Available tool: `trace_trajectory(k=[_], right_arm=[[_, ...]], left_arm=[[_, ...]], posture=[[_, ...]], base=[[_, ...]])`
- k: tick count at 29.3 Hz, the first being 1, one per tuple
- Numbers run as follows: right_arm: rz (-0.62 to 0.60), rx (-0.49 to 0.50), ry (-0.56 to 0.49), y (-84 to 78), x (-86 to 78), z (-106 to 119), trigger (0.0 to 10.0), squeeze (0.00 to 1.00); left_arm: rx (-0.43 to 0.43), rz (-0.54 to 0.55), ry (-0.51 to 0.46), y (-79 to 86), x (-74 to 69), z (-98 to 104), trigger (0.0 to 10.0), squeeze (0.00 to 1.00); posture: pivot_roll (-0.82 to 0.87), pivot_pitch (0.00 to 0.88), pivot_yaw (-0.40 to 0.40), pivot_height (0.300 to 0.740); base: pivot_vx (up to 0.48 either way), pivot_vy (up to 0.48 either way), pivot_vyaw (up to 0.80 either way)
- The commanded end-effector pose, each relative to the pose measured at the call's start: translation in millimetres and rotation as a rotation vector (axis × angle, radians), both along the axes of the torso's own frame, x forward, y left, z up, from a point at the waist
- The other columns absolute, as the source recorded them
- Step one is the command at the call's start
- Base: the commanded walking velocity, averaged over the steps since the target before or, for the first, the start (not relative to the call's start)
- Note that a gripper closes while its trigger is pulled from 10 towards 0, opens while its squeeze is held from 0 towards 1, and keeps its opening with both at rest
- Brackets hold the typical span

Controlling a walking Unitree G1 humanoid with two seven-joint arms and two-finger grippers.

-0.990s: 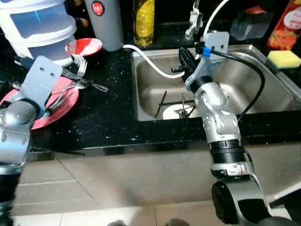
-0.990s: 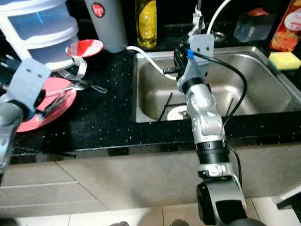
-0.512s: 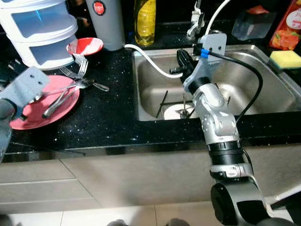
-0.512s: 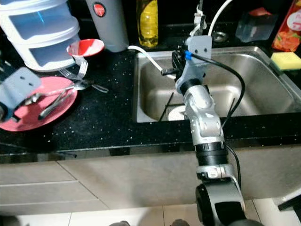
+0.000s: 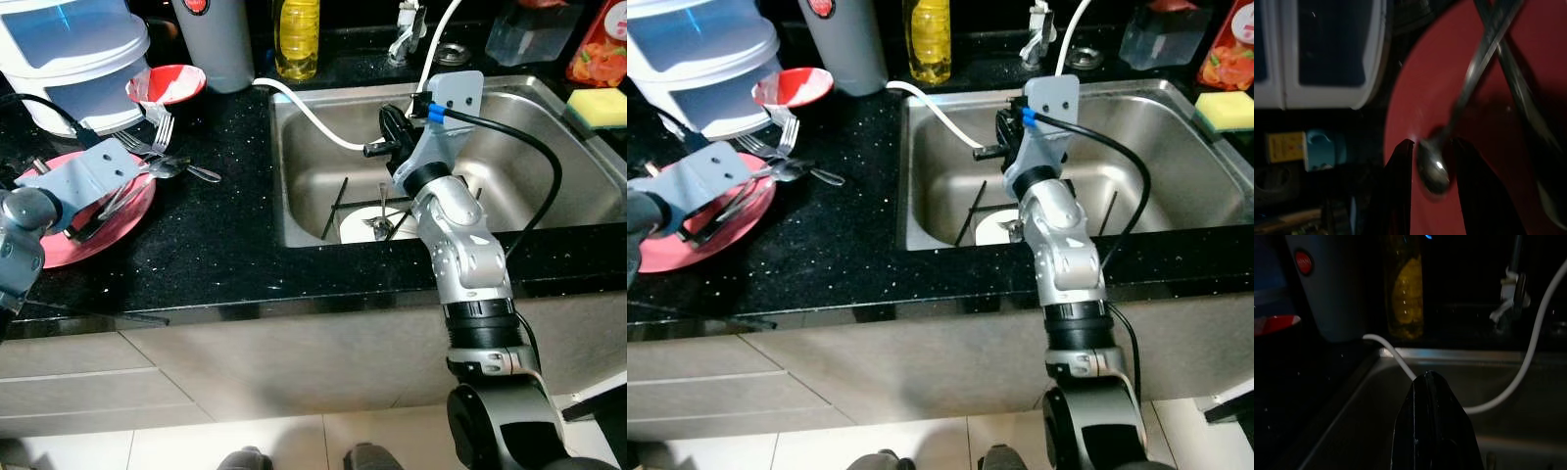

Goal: Kitchen organization

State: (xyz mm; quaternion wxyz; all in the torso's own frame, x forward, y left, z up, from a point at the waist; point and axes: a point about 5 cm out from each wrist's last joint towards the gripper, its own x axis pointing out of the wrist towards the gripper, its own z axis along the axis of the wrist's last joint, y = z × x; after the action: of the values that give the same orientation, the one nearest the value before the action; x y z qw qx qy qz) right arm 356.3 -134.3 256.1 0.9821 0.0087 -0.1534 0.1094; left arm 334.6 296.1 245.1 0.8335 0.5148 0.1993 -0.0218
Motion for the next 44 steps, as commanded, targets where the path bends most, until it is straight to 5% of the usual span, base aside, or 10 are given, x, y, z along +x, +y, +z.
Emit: trace_trajectory(k=[1,14,24,25,26,27,28,34,38,44], right_arm=[[0.004,-0.003,0.008,2.1,-2.4,-1,10.0,0.0],[0.013,-0.007,0.021,3.5,-6.5,-1,10.0,0.0],[0.022,-0.048,0.053,0.7,-17.7,-2,10.0,0.0],[0.022,-0.048,0.054,1.1,-18.3,-2,10.0,0.0],[0.022,-0.048,0.054,1.1,-18.3,-2,10.0,0.0],[0.019,-0.048,0.056,1.2,-18.7,-2,10.0,0.0],[0.012,-0.045,0.054,0.4,-18.8,-3,10.0,0.0],[-0.009,-0.032,0.048,-2.9,-17.1,-3,10.0,0.0],[0.003,-0.017,0.036,3.1,-11.1,0,10.0,0.0],[0.02,-0.005,0.014,9.7,-7.4,9,10.0,0.0]], left_arm=[[0.036,0.006,0.022,5.6,-0.6,3,9.5,0.0],[0.005,0.05,0.112,26.4,7.7,-25,9.0,0.0],[0.223,-0.008,0.102,20.5,29.0,-36,7.8,0.0],[0.227,-0.021,0.097,16.4,32.3,-38,5.6,0.0],[0.227,-0.021,0.097,16.4,32.3,-38,5.6,0.0],[0.235,-0.034,0.094,13.4,35.0,-39,3.1,0.0],[0.222,-0.039,0.065,10.2,37.9,-37,0.0,0.0],[0.104,-0.039,-0.034,3.1,44.3,-26,0.0,0.0],[-0.185,-0.028,-0.113,-4.1,49.8,-14,0.0,0.0],[-0.393,-0.032,-0.207,-8.8,56.0,4,0.0,0.0]], posture=[[0.1,0.127,0.085,0.74],[0.08,0.18,0.078,0.74],[0.02,0.28,0.075,0.74],[0.02,0.28,0.08,0.74],[0.02,0.28,0.08,0.74],[0.01,0.276,0.084,0.74],[0.01,0.258,0.095,0.74],[0.04,0.232,0.095,0.74],[0.06,0.19,0.092,0.74],[0.06,0.15,0.09,0.74]], base=[[0.0,0.0,0.0],[0.0,0.0,0.0],[0.0,0.0,0.0],[0.0,0.0,0.0],[0.0,0.0,0.0],[0.0,0.0,0.0],[0.0,0.0,0.0],[0.0,0.0,0.0],[0.0,0.0,0.0],[0.0,0.0,0.0]])
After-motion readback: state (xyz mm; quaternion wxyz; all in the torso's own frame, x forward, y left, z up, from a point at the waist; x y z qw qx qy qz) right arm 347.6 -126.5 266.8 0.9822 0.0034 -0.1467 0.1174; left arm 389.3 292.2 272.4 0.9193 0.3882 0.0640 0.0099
